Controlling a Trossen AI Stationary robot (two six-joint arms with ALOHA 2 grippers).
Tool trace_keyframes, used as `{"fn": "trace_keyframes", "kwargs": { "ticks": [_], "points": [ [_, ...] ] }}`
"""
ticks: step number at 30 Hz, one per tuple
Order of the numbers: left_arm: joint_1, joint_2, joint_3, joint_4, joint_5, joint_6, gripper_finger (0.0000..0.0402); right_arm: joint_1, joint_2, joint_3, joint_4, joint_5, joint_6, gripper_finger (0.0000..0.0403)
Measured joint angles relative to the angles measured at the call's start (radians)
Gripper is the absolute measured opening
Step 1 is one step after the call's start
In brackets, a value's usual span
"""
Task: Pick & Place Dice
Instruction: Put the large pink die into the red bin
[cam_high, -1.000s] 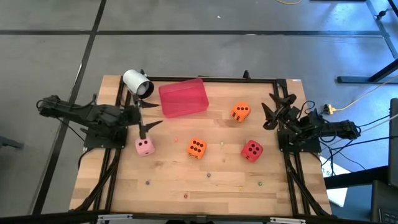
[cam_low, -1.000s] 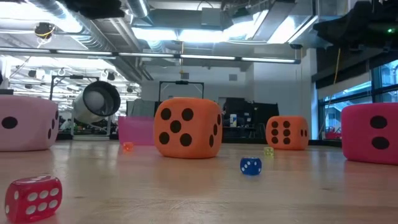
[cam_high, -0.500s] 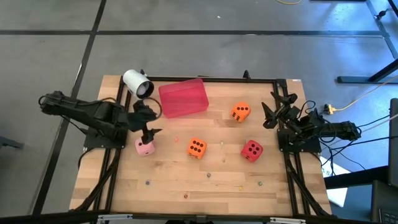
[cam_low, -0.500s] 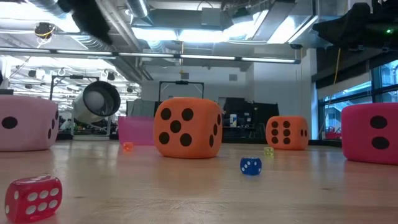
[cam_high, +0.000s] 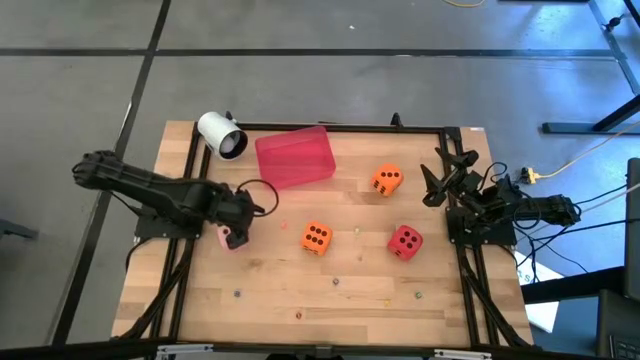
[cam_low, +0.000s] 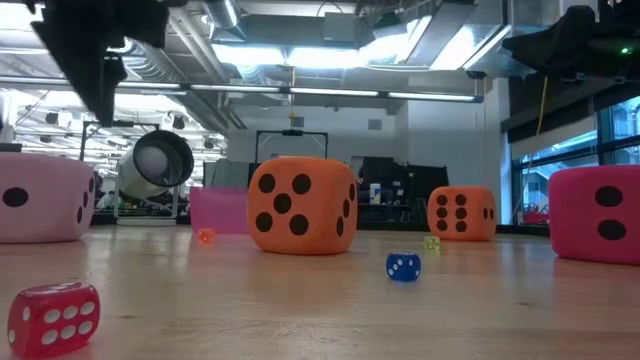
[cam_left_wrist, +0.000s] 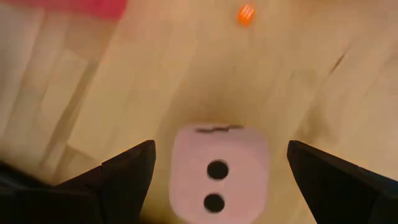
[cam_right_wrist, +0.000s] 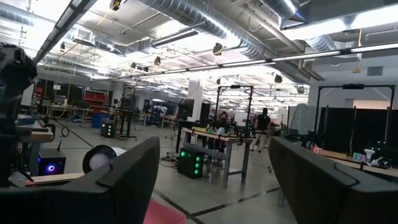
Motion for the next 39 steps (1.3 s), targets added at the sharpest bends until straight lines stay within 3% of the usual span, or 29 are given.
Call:
{"fn": "trace_keyframes", "kwargs": {
  "ticks": [7,12,17,22,39],
  "points": [
    [-0.009,-0.018,0.000,-0.148,0.014,0.031,0.0361,0.000,0.000,0.000,0.000,0.000,0.000,0.0304],
    [-0.026,-0.104,-0.008,-0.132,0.034,0.002,0.0361,0.000,0.000,0.000,-0.001,0.000,0.015,0.0304],
    [-0.028,-0.183,-0.128,-0.101,0.062,-0.044,0.0361,0.000,0.000,0.000,-0.008,0.000,0.027,0.0304],
    [-0.028,-0.241,-0.213,0.037,0.071,0.019,0.0361,0.000,0.000,0.000,-0.025,0.001,0.052,0.0304],
    [-0.027,-0.207,-0.220,0.063,0.058,-0.042,0.0361,0.000,0.000,0.000,-0.027,0.002,0.051,0.0304]
  ]
}}
